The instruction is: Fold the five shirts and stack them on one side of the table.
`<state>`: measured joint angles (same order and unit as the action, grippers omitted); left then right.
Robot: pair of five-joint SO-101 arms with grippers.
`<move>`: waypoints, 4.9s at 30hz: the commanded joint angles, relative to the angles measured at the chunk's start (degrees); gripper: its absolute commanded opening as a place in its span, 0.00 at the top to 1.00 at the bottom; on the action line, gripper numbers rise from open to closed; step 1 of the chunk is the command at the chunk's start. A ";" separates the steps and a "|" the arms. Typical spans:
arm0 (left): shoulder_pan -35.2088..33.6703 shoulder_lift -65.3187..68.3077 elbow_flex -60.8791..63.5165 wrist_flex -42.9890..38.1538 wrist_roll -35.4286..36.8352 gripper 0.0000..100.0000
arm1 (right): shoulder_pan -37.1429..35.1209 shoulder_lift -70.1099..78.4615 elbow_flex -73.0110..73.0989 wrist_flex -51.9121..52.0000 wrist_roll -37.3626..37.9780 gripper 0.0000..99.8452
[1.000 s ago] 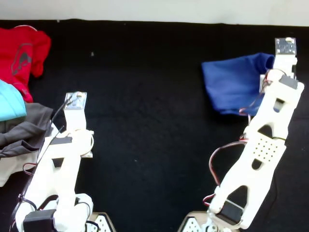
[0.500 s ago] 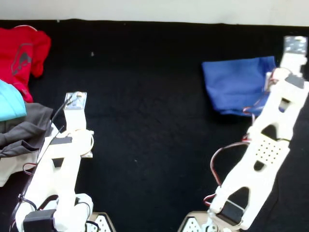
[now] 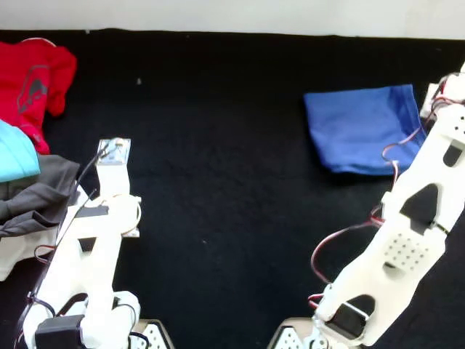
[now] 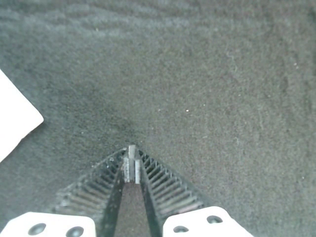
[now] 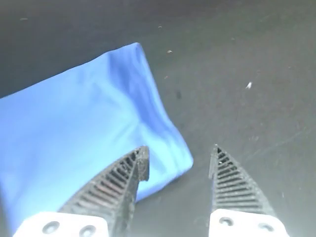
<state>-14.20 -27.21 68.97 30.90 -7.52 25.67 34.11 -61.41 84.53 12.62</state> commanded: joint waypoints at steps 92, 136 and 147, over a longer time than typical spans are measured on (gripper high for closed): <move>-61.32 64.22 -133.05 55.74 -10.81 0.81 | -24.04 -81.01 147.21 -54.73 -0.09 0.80; 26.07 15.78 -88.31 66.20 1.32 0.99 | -24.13 -81.01 147.12 -54.73 -0.26 0.80; 24.04 15.52 -67.21 51.34 1.32 0.82 | -24.13 -80.92 147.12 -54.73 -0.26 0.80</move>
<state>12.44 -9.45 2.59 83.47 -6.73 1.76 -46.95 85.58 31.16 12.44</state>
